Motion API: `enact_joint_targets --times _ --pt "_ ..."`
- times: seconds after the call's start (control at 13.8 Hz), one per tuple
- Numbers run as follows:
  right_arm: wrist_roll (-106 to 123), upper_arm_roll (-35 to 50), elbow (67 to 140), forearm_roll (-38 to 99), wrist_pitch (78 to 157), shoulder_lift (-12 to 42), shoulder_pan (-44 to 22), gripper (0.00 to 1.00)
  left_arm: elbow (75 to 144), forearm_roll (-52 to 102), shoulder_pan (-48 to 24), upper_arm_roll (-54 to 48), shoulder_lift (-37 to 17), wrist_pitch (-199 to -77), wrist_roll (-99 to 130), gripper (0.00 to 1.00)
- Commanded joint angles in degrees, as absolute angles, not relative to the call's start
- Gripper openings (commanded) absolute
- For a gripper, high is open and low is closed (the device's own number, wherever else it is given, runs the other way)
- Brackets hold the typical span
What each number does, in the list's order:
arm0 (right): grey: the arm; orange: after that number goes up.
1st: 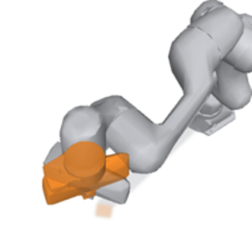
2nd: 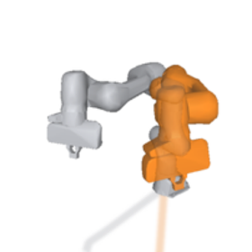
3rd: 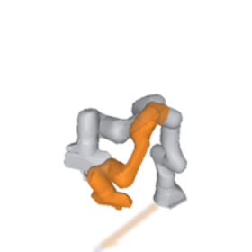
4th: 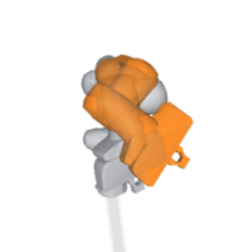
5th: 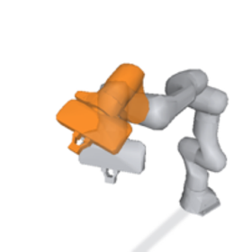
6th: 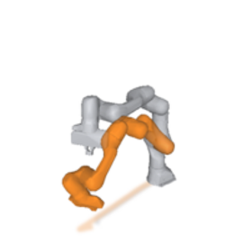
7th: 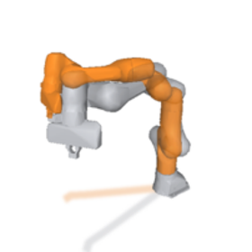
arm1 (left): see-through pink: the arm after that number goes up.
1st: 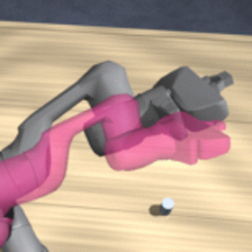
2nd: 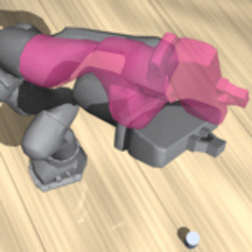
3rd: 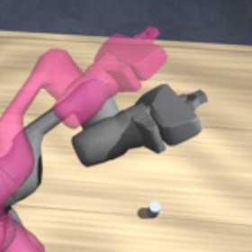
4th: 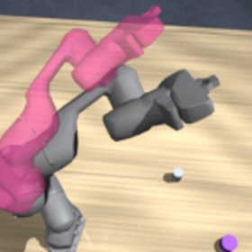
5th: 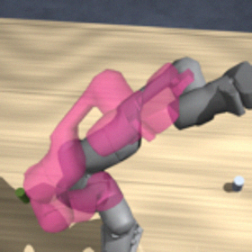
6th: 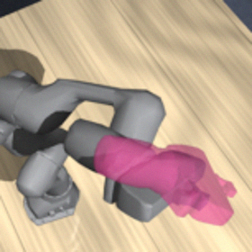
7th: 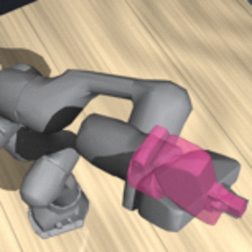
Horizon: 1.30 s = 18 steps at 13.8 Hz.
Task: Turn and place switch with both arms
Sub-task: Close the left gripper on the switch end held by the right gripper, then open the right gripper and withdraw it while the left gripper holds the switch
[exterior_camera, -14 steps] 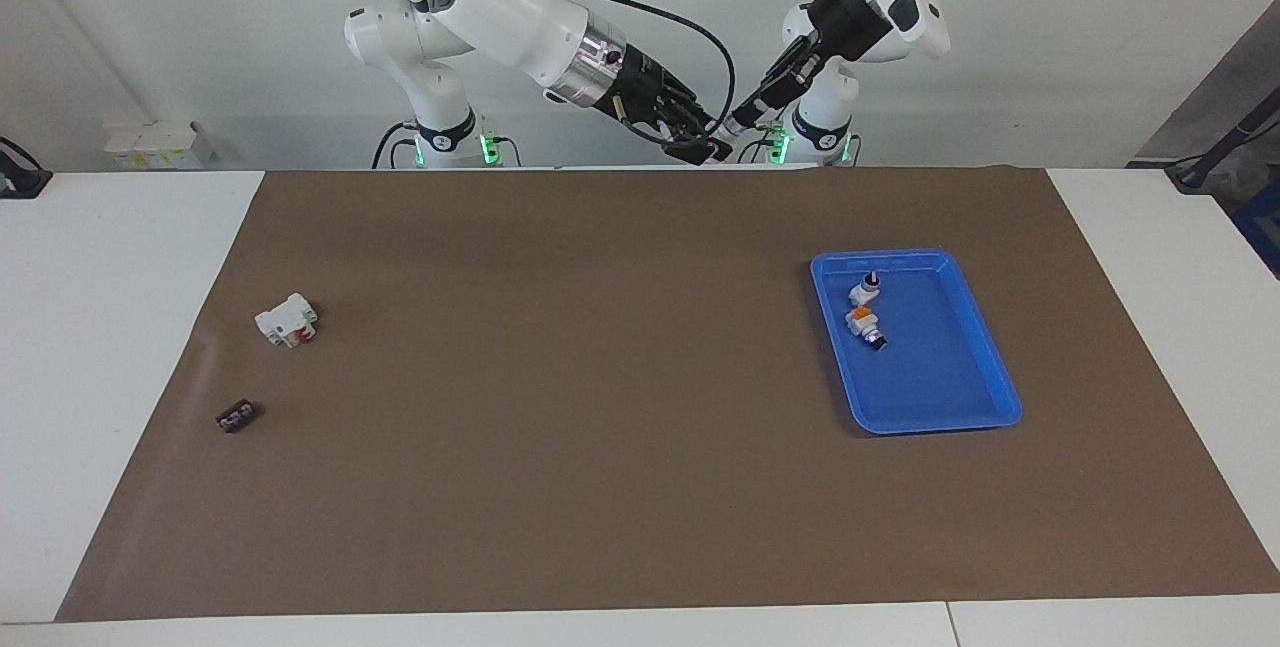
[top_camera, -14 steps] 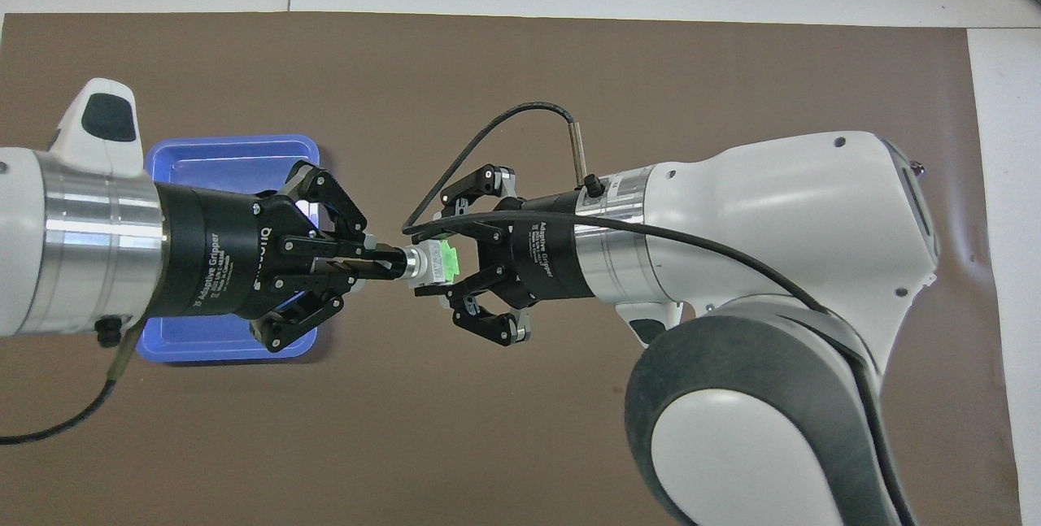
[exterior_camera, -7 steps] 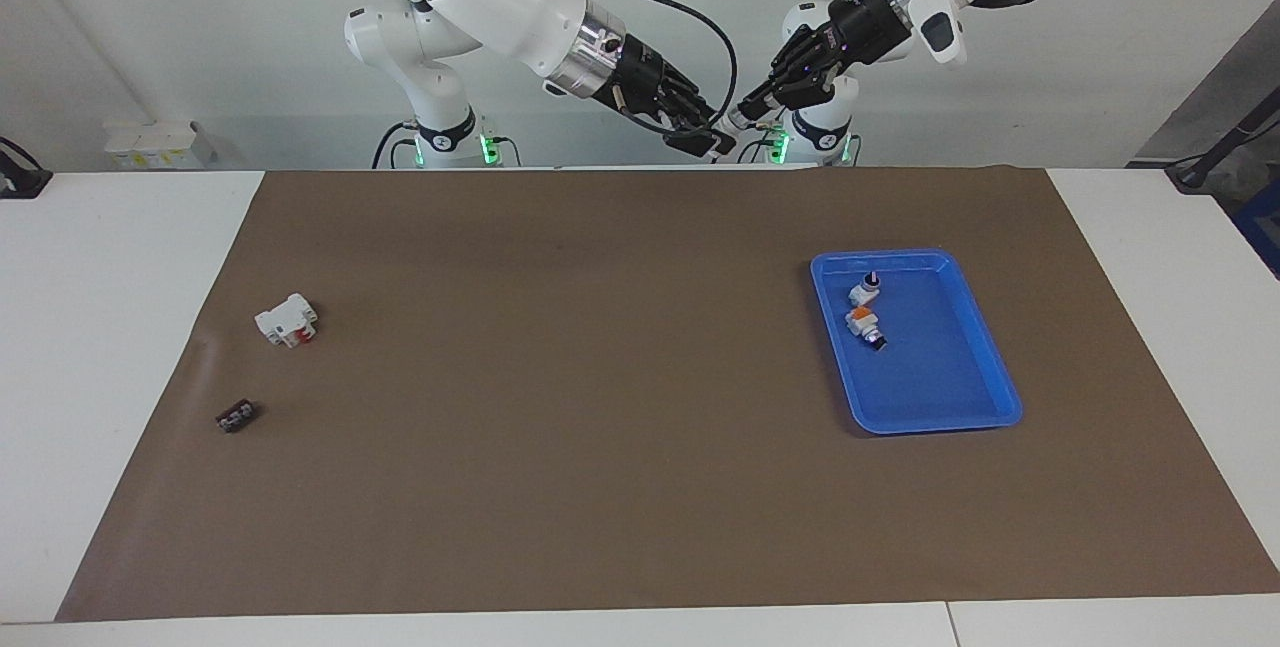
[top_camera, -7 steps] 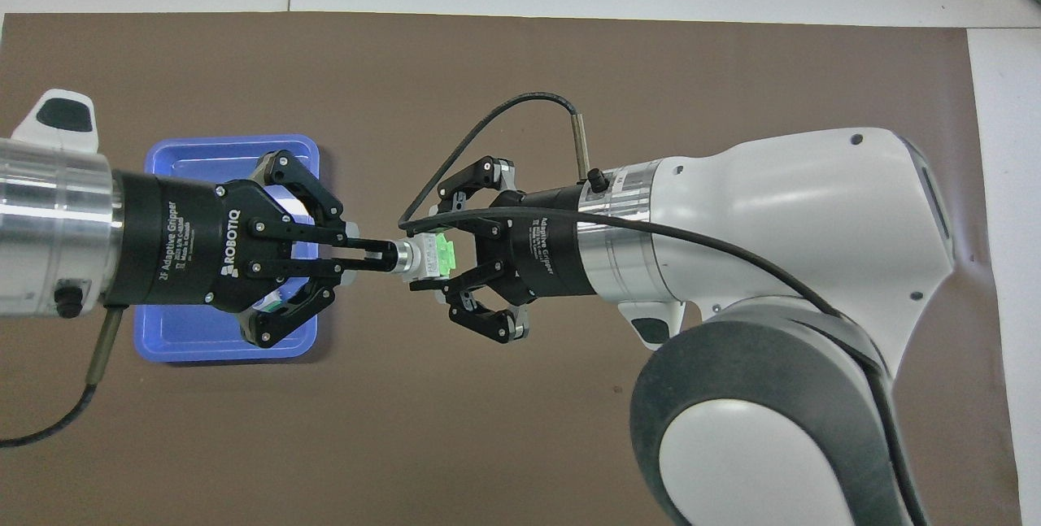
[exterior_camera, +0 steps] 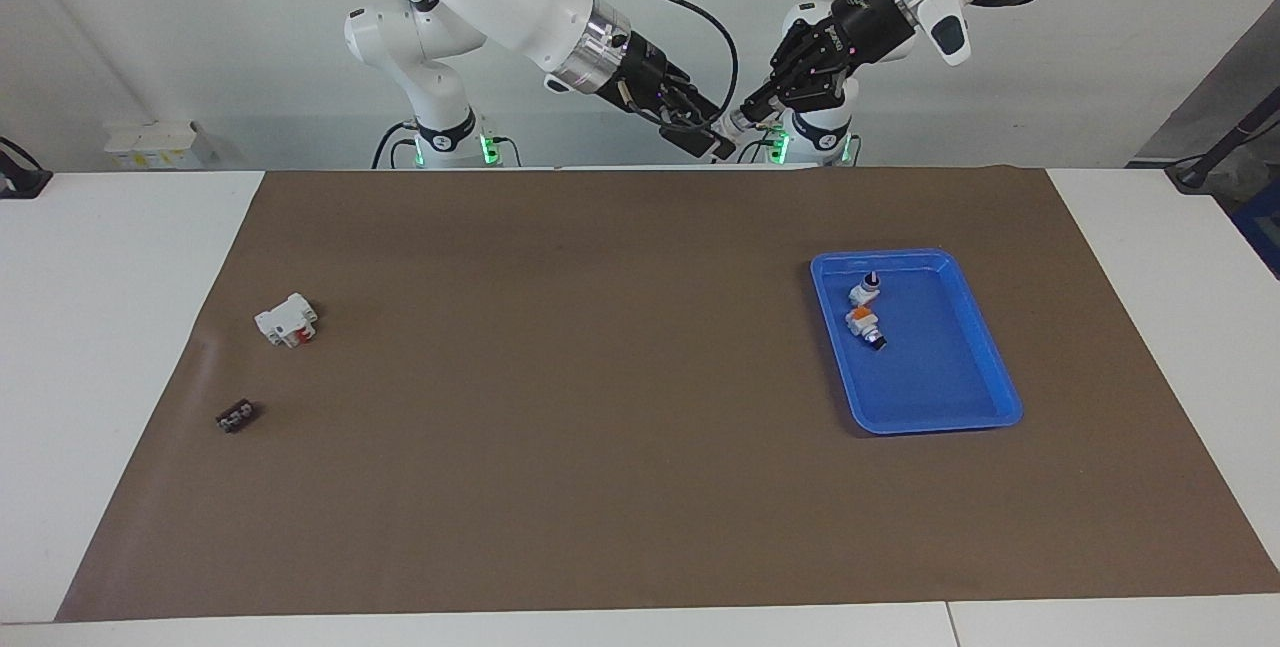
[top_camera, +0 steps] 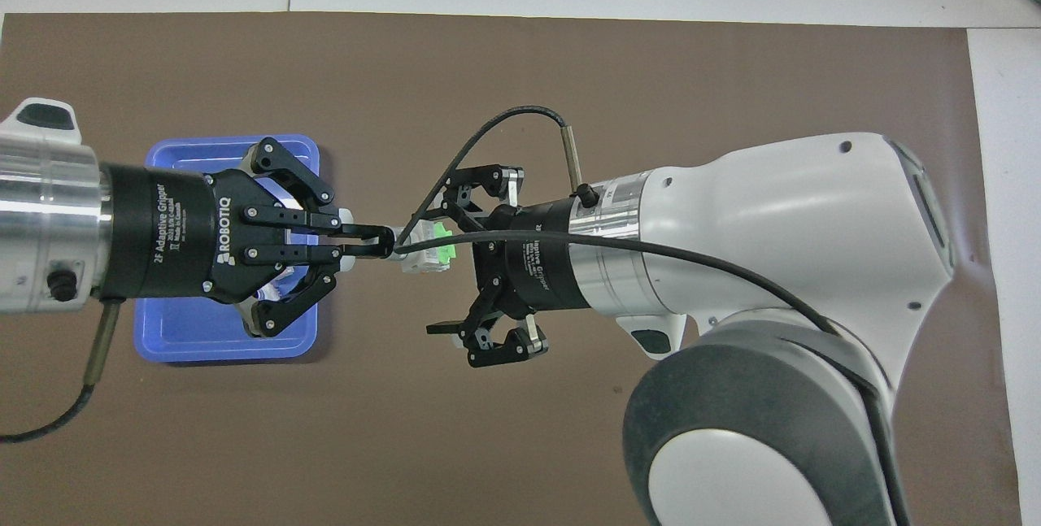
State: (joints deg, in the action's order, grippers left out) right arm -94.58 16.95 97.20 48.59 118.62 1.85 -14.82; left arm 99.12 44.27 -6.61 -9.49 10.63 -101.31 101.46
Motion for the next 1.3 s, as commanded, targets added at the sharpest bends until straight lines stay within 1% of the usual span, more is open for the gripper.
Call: enact_joint_targets --times 0.0,0.22,0.36,0.43,0.58,0.72,0.79,0.87,1.01,1.16,1.23 --pt "-93.96 16.61 98.0 45.8 114.71 -0.78 -13.8 1.0 99.23 40.36 -6.15 -9.4 10.99 -103.7 103.1 0.0" --pt "-90.89 16.35 97.82 39.05 107.95 -3.68 -11.43 1.0 101.68 36.49 -5.8 -9.32 11.51 -103.89 101.08 0.0" --pt "-86.95 16.35 98.0 32.03 105.39 -6.58 -9.15 1.0 103.52 35.16 -4.75 -9.4 11.25 -104.32 97.84 0.0" --pt "-83.1 16.35 98.0 28.6 103.9 -7.64 -7.4 1.0 103.97 33.85 -4.57 -9.32 10.9 -104.67 94.69 0.0" --pt "-72.3 16.26 97.91 23.58 100.91 -8.52 -3.71 1.0 106.6 33.31 -1.95 -9.32 10.72 -105.46 88.19 0.0" --pt "-59.92 16.17 97.82 19.8 98.01 -8.88 0.77 1.0 107.14 32.87 -1.06 -9.32 8.02 -105.82 83.69 0.0" --pt "-52.02 16.26 97.82 15.95 97.82 -8.88 2.62 1.0 107.14 31.22 -0.97 -9.23 6.95 -106.86 82.28 0.0" --pt "-44.2 16.17 97.82 12.17 97.13 -8.88 4.12 1.0 107.05 30.42 -0.36 -9.23 5.46 -108.88 81.22 0.0" --pt "-33.27 15.91 97.47 9.76 94.93 -8.88 6.84 1.0 106.53 30.24 -0.35 -9.14 1.95 -112.31 80.77 0.0" --pt "-29.28 15.82 97.21 5.39 94.75 -8.7 7.73 1.0 103.47 28.49 -0.96 -7.48 -2.96 -114.51 80.25 0.0" --pt "-26.22 15.82 97.21 3.27 94.75 -8.7 7.73 1.0 102.32 28.3 -0.88 -6.51 -4.47 -114.61 79.9 0.0"
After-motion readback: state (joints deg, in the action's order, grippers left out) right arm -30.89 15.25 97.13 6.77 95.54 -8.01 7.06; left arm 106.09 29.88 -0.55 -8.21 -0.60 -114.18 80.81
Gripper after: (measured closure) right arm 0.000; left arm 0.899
